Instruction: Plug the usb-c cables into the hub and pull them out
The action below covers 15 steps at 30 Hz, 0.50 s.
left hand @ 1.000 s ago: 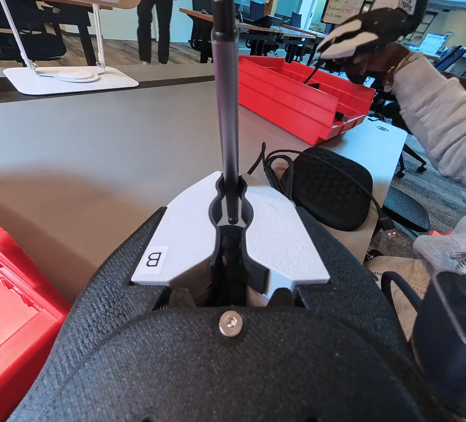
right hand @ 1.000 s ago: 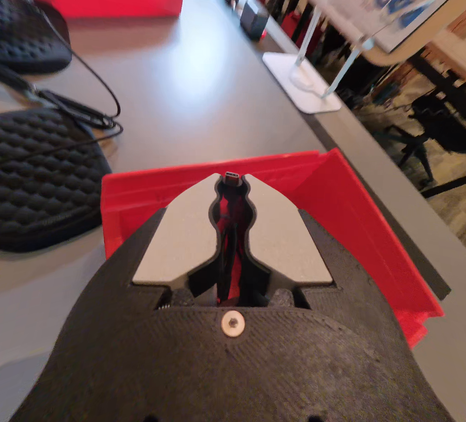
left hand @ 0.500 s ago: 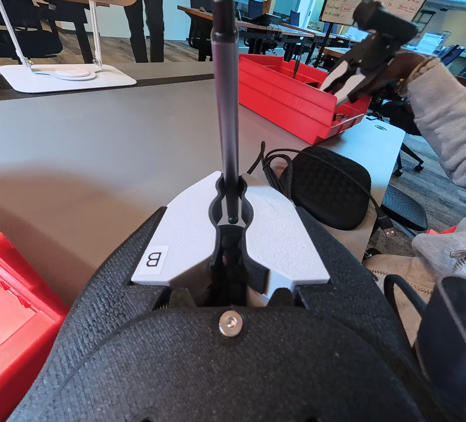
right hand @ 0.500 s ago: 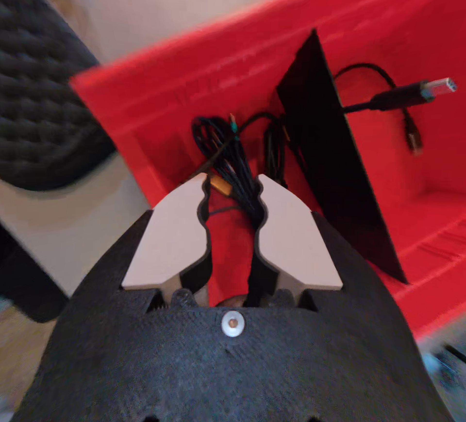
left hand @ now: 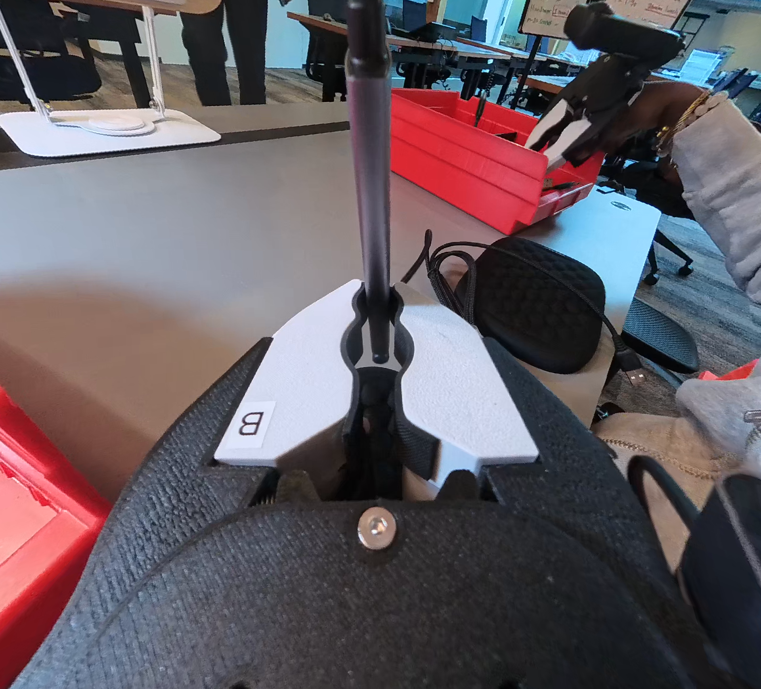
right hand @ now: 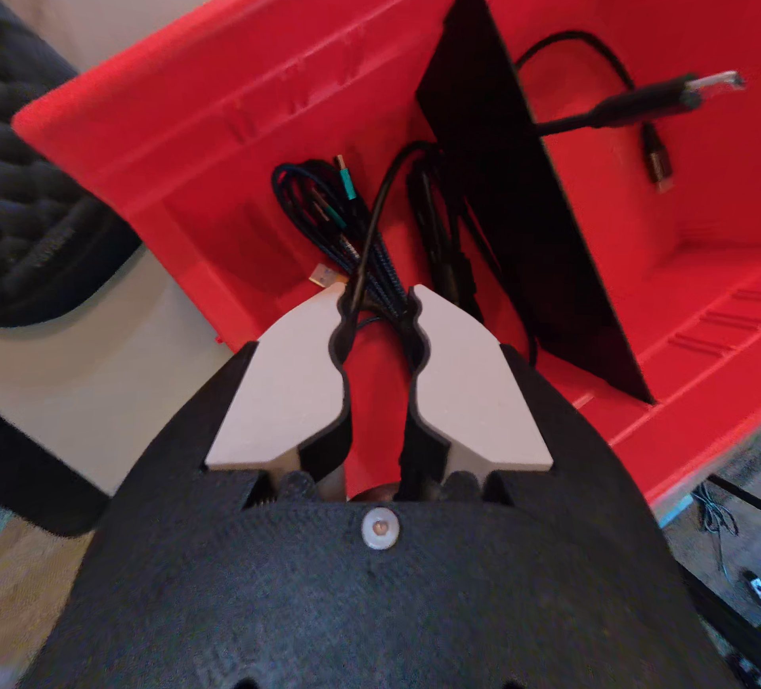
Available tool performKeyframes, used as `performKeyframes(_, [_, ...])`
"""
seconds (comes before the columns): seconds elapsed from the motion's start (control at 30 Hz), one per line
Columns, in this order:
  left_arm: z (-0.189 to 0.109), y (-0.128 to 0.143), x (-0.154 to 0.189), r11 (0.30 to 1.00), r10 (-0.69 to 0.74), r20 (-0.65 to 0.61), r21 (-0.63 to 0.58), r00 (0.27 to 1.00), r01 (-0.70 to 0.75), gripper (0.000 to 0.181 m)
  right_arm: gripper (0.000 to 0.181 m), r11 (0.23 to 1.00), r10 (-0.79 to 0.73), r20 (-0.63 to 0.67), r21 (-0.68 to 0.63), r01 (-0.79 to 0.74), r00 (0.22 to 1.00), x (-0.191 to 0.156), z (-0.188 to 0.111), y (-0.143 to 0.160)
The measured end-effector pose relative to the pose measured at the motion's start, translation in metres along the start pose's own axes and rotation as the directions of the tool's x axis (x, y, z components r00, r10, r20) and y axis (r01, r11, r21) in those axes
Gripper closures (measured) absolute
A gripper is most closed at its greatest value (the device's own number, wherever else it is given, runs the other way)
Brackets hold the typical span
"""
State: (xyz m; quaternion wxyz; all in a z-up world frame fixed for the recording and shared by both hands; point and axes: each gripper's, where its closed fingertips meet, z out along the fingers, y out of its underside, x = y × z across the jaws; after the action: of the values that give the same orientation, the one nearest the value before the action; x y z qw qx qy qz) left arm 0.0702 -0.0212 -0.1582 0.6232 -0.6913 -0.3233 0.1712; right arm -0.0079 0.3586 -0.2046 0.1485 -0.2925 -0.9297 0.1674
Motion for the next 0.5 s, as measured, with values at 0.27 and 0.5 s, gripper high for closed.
performKeyframes(0.27, [0.001,0.002,0.001,1.0,-0.006,-0.013,-0.013,1.0,0.006,0.171,0.129,0.802,0.139,-0.154,0.597,-0.02,0.978,0.006,-0.078,-0.091])
performKeyframes(0.5, [0.0,0.0,0.001,1.0,-0.027,-0.029,-0.002,0.999,0.027,0.171,0.12,0.352,-0.208,-0.179,0.903,0.245,0.961,-0.152,-0.131,-0.201])
